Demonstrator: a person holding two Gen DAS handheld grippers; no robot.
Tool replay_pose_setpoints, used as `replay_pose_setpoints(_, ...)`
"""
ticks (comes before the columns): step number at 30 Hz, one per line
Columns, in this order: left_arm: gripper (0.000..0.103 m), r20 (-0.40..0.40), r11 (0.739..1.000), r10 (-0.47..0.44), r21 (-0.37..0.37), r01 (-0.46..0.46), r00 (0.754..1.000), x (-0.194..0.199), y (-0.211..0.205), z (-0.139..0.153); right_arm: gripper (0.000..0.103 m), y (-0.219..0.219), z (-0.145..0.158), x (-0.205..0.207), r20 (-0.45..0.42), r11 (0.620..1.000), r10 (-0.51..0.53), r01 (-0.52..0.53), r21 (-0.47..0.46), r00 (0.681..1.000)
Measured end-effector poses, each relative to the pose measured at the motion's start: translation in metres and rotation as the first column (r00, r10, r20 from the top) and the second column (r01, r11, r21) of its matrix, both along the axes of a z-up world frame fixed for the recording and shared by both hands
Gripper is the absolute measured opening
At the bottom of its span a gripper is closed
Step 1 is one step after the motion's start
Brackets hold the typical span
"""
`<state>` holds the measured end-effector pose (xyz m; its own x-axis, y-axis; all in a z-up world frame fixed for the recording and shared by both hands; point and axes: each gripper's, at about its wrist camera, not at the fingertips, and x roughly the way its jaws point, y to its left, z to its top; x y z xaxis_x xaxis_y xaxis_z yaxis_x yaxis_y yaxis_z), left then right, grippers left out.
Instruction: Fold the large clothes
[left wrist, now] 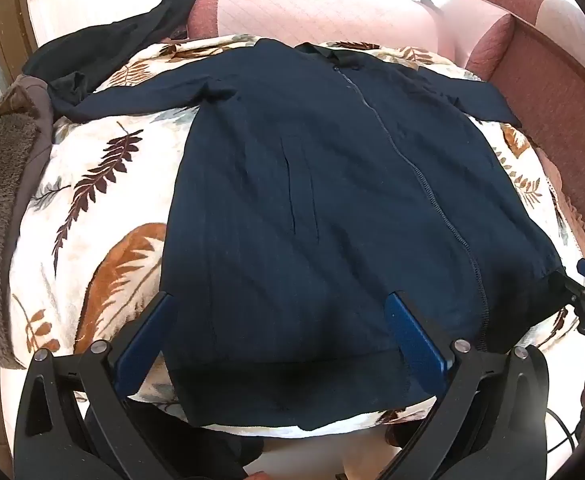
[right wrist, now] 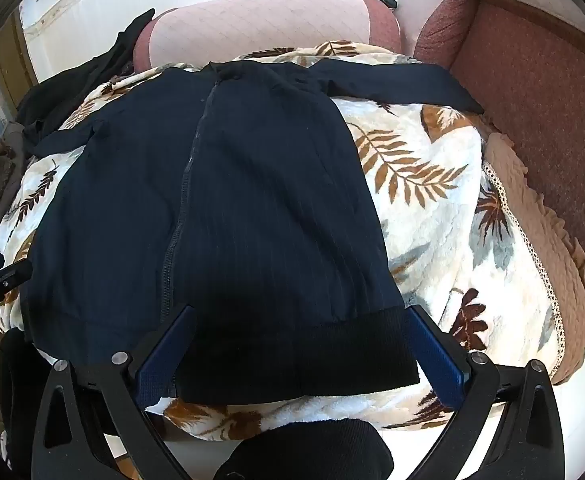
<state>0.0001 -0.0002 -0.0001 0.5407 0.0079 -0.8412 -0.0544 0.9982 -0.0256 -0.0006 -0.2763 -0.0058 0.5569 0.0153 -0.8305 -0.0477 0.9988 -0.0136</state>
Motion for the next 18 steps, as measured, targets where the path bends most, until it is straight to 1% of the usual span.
replay_pose_setpoints(6, 0.103, -0.001, 1.0, -0.002, 0.001, 0.002, 1.0, -0.001, 0.0, 0.0, 0.103, -0.001, -0.001, 0.002, -0.003, 1.0, 0.002, -0.002, 0.003, 1.0)
replay_pose_setpoints(7, 0.103, 0.001, 1.0, 0.0, 0.003, 0.0, 1.0, -0.001, 0.001, 0.001, 0.103, 0.001, 0.005, 0.003, -0.002, 1.0, 0.003, -0.003, 0.001, 1.0)
replay_pose_setpoints(9, 0.103, 0.003, 1.0, 0.004, 0.004, -0.004, 1.0, -0.002, 0.01, -0.009, 0.103, 0.0, 0.007, 0.007, -0.001, 1.0, 0.007, -0.007, 0.001, 1.0)
replay_pose_setpoints(11, 0.103, 0.001, 1.0, 0.005, -0.003, -0.005, 1.0, -0.006, 0.017, -0.01, 0.103, 0.002, 0.011, 0.006, 0.006, 1.0, 0.008, -0.008, -0.005, 1.0)
replay_pose_setpoints(14, 0.103, 0.0, 1.0, 0.005, -0.003, -0.005, 1.0, -0.008, 0.026, -0.014, 0.103, 0.001, 0.011, 0.006, 0.043, 1.0, 0.019, -0.018, -0.015, 0.999)
replay_pose_setpoints(18, 0.103, -0.007, 1.0, 0.009, 0.013, -0.009, 1.0, -0.004, 0.025, -0.012, 0.103, -0.001, 0.016, 0.011, 0.077, 0.999, 0.024, -0.022, -0.027, 0.997)
